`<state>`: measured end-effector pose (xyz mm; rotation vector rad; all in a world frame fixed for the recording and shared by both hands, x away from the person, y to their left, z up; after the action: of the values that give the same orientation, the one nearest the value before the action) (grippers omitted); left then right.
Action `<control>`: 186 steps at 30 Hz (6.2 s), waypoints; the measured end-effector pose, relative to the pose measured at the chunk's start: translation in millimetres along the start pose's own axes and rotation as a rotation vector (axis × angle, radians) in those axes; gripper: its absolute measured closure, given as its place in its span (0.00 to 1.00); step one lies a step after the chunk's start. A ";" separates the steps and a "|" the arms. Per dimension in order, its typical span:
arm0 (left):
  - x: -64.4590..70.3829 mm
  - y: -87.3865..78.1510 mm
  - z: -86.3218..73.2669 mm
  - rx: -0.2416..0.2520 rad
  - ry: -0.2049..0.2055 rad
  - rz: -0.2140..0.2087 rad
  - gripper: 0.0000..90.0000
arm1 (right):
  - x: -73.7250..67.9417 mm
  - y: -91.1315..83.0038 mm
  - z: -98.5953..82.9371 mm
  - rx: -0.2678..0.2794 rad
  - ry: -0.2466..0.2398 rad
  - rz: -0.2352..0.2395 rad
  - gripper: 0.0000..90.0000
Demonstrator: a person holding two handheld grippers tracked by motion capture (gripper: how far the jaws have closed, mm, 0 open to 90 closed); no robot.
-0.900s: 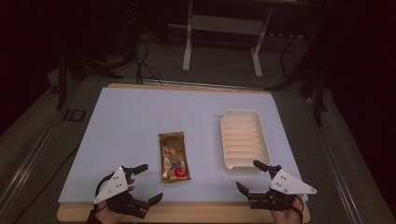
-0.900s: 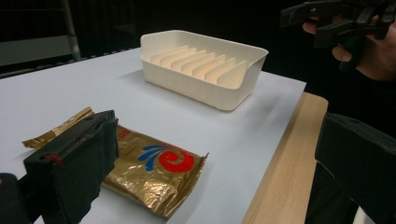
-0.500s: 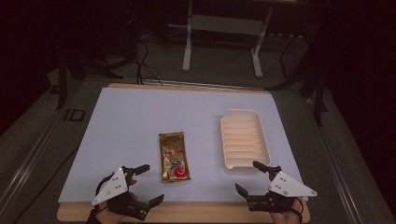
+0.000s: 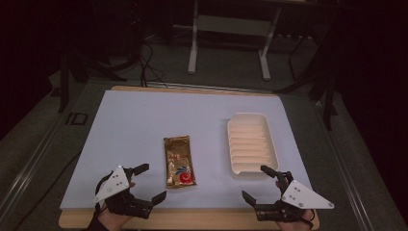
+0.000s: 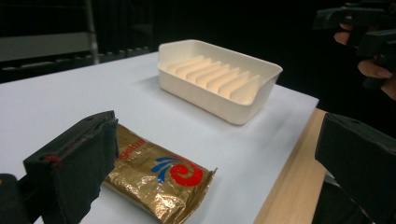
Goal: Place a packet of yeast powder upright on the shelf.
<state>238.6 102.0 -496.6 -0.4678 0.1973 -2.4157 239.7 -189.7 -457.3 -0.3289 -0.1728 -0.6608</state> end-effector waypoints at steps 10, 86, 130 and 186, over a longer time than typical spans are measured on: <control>-9.8 5.2 22.2 -0.024 0.001 -0.024 0.00 | -7.8 3.6 3.4 0.004 -0.003 0.030 0.13; -175.1 141.7 -37.8 -0.428 -0.009 0.302 0.40 | -10.7 12.5 -7.1 -0.029 0.049 0.081 0.15; -138.4 130.6 1.3 -0.452 0.031 0.300 1.00 | -8.4 12.1 -6.2 -0.021 0.053 0.072 0.15; 7.5 88.4 69.6 -0.285 0.269 0.019 1.00 | 11.1 20.1 19.9 -0.066 0.058 0.095 0.13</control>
<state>311.2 27.7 -452.9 -0.2603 0.6666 -2.4355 259.9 -174.2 -440.7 -0.3789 -0.0800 -0.5823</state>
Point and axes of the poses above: each handheld gripper's, and its own axes: y roughly forward along the jaws, z roughly out of its top, x roughly to its right, the point moved 9 cm from there along y, roughly forward along the jaws, and after that the axes turned 9 degrees about -y, right-handed, at the moved point
